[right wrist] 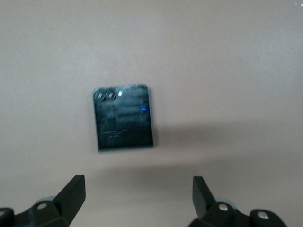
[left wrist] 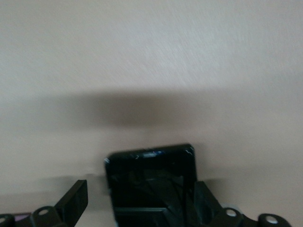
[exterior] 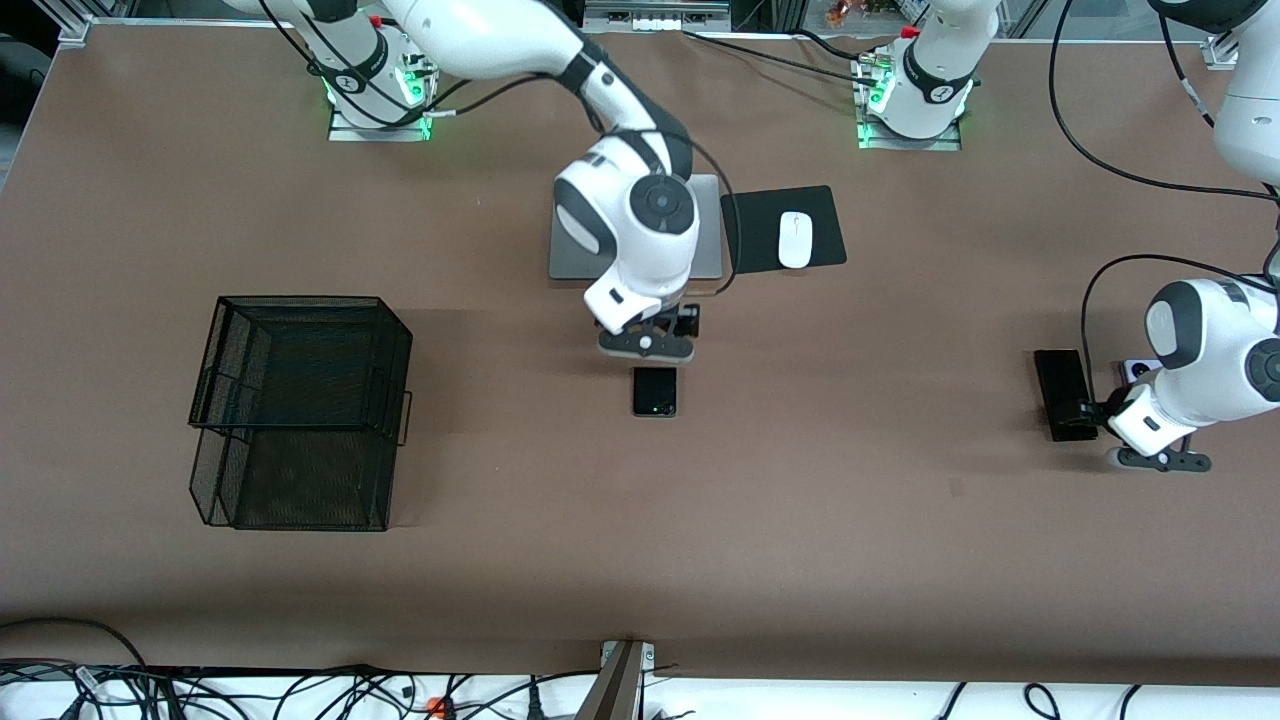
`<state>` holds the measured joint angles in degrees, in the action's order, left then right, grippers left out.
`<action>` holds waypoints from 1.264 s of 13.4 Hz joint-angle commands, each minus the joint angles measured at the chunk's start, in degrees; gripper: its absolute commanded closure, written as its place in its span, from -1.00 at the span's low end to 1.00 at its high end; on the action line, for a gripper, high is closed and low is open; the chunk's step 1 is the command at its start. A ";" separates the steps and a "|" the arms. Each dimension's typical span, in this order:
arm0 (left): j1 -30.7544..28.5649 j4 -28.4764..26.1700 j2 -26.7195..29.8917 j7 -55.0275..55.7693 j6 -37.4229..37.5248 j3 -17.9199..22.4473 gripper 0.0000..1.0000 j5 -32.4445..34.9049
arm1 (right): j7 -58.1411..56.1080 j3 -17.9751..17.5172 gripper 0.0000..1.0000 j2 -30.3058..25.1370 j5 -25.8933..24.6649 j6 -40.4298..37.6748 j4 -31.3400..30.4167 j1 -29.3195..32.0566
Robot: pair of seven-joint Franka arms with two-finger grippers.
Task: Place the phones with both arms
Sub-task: 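Grasp the flip phone while the left gripper grasps the black slab phone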
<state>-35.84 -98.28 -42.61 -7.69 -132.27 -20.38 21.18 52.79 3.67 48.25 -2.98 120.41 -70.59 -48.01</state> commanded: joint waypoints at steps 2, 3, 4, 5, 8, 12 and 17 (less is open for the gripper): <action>-0.90 -1.65 1.92 -0.48 3.51 -1.24 -1.00 -2.55 | -2.77 -0.41 -1.00 4.21 -0.62 6.40 0.98 0.63; -0.98 -1.74 1.83 -0.57 3.51 -1.16 -1.00 -2.55 | -2.95 -0.41 -1.00 5.18 -0.62 8.59 1.07 0.63; -0.98 -1.74 1.83 -0.48 3.51 -1.16 -1.00 -2.55 | -2.95 -0.41 -1.00 5.88 -0.62 11.05 1.07 0.55; -0.98 -1.82 1.74 -0.48 3.60 -1.16 -1.00 -2.55 | -3.04 -0.41 -1.00 6.50 -0.62 12.73 1.07 0.55; -1.42 -2.26 1.12 -0.57 3.60 -1.16 -1.00 -2.64 | -2.87 -0.41 -1.00 7.99 -0.62 14.68 1.16 0.55; -1.25 -1.83 0.95 -0.48 3.78 -1.16 0.14 -2.64 | -2.25 -0.41 -1.00 9.84 -0.71 17.65 1.16 0.63; -0.28 0.79 2.62 0.04 8.32 -2.47 0.38 -2.55 | -2.86 -0.33 0.29 10.28 -0.89 18.02 1.16 0.63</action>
<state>-36.65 -99.14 -41.90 -7.64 -128.03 -21.79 19.51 50.55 3.74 57.47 -3.10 137.76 -70.43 -47.58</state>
